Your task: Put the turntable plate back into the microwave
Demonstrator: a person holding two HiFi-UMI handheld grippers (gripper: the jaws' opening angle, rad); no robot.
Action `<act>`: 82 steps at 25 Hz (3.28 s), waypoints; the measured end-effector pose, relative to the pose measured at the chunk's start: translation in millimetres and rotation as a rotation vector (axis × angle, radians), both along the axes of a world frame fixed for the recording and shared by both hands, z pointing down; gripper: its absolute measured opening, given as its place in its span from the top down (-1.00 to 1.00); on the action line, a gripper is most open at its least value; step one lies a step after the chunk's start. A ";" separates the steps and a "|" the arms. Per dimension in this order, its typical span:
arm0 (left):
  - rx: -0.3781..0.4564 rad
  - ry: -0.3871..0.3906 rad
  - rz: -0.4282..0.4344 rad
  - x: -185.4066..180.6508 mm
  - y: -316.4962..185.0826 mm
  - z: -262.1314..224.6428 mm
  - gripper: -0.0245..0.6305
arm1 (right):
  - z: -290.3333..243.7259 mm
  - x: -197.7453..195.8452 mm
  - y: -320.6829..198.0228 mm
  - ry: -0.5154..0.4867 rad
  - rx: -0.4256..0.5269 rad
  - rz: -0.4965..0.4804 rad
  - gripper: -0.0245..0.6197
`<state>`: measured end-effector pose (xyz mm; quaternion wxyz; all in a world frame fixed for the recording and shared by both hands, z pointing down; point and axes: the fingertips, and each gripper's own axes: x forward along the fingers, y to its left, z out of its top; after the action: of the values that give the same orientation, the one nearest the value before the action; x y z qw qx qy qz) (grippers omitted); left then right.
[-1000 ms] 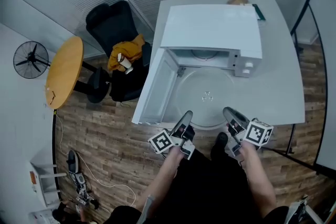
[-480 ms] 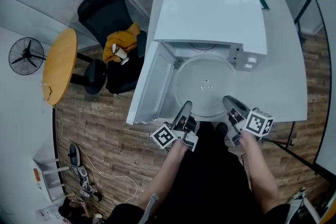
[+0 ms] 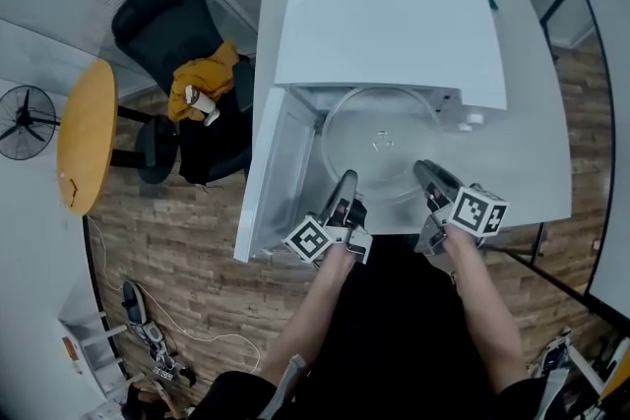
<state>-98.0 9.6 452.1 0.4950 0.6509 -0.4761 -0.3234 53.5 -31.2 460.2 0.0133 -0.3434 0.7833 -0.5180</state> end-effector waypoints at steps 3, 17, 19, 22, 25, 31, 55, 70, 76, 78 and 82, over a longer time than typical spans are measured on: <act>-0.037 -0.013 0.017 -6.0 -12.0 15.2 0.78 | 8.1 -5.1 -12.2 0.024 -0.007 0.013 0.53; -0.057 -0.004 0.037 -31.2 -49.6 46.2 0.78 | 36.1 -28.1 -37.7 0.081 -0.019 0.024 0.52; -0.052 -0.011 0.032 -32.8 -54.8 47.7 0.78 | 39.0 -29.7 -43.6 0.079 -0.009 0.030 0.52; -0.031 -0.018 0.024 -36.4 -66.8 48.0 0.77 | 43.0 -34.0 -55.5 0.069 0.013 0.035 0.51; -0.036 -0.025 0.009 -40.9 -78.3 51.0 0.77 | 45.6 -38.4 -67.9 0.058 0.035 0.038 0.51; -0.020 -0.051 -0.011 -47.5 -105.4 53.8 0.77 | 48.2 -44.3 -94.6 0.046 0.082 0.056 0.51; -0.004 -0.157 -0.080 -62.0 -185.9 56.7 0.76 | 62.2 -49.0 -159.6 0.075 0.097 0.305 0.48; -0.054 -0.273 -0.120 -67.1 -208.2 62.3 0.72 | 64.6 -51.6 -179.6 0.154 0.099 0.448 0.49; -0.094 -0.368 -0.085 -69.3 -216.4 60.1 0.68 | 62.7 -55.0 -185.8 0.171 0.096 0.452 0.48; -0.111 -0.396 -0.069 -68.2 -220.4 60.3 0.67 | 62.2 -54.1 -187.9 0.179 0.090 0.465 0.48; -0.133 -0.420 -0.067 -69.0 -224.4 61.8 0.65 | 63.8 -54.9 -190.5 0.207 0.072 0.476 0.47</act>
<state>-167.0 -214.8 513.9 0.4158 0.6538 -0.6103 -0.1653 -1.4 -221.7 524.0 0.0667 -0.5686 0.6954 -0.4343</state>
